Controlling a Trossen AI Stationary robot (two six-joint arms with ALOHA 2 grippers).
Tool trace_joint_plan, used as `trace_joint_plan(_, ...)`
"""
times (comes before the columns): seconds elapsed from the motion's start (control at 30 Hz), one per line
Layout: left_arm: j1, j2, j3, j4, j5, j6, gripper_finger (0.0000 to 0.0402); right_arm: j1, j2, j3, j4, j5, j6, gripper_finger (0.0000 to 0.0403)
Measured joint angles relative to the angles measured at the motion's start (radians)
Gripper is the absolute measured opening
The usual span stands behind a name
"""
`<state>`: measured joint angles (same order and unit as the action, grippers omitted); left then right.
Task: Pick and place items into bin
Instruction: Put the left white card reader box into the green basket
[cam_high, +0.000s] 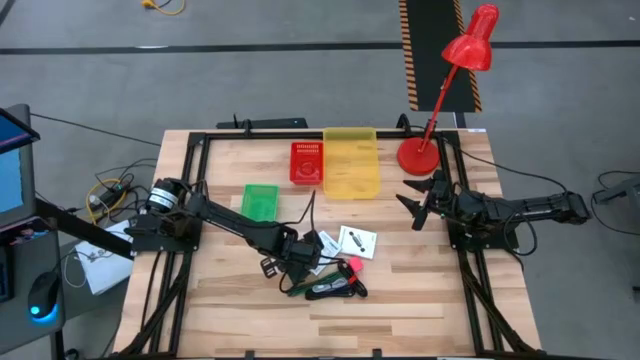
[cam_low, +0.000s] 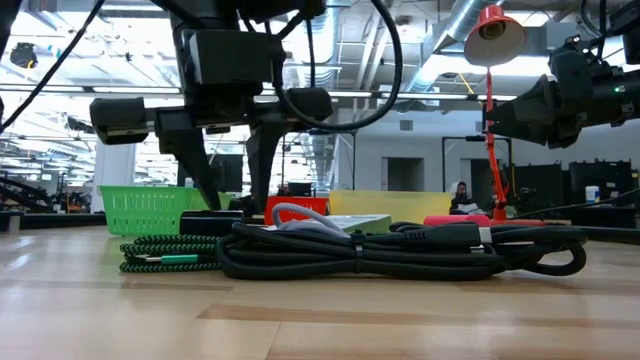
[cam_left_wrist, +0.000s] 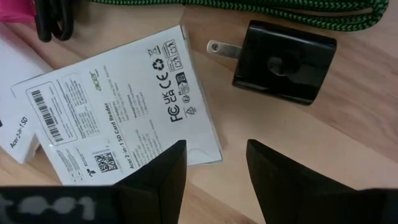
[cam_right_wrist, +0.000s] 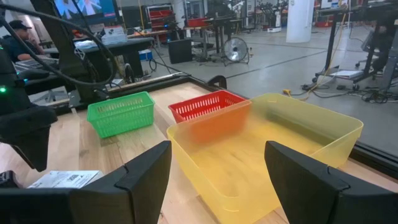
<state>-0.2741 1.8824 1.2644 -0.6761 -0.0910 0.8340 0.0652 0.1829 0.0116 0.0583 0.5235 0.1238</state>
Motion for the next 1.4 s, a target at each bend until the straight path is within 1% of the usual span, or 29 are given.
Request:
trace_joint_plan(0.7, 0.004, 0.0, -0.001, 0.018, 0.006, 0.012, 0.0158, 0.0, 0.0, 0.0, 0.0, 0.0, 0.0, 0.0255)
trace_joint_plan(1.0, 0.004, 0.0, -0.057, 0.071, 0.006, -0.007, 0.0158, 0.0, 0.0, 0.0, 0.0, 0.0, 0.0, 0.0255)
trace_joint_plan(1.4, 0.038, 0.001, -0.072, 0.093, 0.032, -0.01, 0.0158, 0.0, 0.0, 0.0, 0.0, 0.0, 0.0, 0.0255)
